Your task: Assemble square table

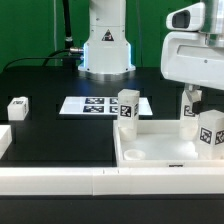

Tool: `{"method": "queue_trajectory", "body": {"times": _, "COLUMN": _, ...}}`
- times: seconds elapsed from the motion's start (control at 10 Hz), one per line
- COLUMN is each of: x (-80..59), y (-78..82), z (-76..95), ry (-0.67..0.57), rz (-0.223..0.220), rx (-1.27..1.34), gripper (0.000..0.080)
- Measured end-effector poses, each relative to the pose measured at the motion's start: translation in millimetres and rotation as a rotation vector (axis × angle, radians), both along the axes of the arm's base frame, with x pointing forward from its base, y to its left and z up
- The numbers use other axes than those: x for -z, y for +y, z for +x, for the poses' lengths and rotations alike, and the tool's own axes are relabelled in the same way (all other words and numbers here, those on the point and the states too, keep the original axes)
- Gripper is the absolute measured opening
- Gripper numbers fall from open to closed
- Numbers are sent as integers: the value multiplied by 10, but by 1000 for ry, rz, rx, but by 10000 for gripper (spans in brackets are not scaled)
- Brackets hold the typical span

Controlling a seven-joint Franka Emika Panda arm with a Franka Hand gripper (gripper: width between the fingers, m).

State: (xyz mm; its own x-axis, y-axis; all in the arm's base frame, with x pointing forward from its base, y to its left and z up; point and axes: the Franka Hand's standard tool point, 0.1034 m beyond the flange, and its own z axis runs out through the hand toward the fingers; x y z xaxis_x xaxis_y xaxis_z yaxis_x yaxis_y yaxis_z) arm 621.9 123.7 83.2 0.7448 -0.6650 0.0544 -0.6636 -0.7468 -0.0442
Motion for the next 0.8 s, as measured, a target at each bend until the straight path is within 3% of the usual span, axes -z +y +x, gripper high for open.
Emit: {"method": "queue_trajectory", "body": {"times": 0.8, "x": -15, "y": -67, "z": 43, "ry": 4, "rz": -77, "rx": -825, "gripper": 649}}
